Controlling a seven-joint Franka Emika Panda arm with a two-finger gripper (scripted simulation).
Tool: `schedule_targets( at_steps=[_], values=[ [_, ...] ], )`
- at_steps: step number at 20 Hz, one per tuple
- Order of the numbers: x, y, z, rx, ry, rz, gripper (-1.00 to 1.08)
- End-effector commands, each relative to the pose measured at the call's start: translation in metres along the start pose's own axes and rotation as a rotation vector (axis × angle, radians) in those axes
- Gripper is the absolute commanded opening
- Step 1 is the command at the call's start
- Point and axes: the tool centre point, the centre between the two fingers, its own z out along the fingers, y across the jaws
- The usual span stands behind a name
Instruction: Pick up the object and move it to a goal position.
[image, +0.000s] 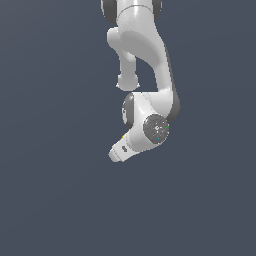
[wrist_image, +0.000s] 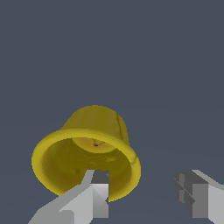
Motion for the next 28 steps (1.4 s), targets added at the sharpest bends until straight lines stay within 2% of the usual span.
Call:
schedule_targets(
  at_steps=[1, 8, 23, 24, 28],
  values=[
    [0.000, 0.000, 0.003, -0.001, -0.031, -0.041, 0.28],
    [0.000, 0.000, 0.006, -0.001, -0.071, -0.090, 0.28],
    [-0.003, 0.000, 0.036, -0.001, -0.071, -0.091, 0.28],
    [-0.003, 0.000, 0.036, -0.001, -0.071, -0.091, -1.00],
    [-0.003, 0.000, 0.036, -0.001, -0.071, -0.091, -1.00]
  ],
)
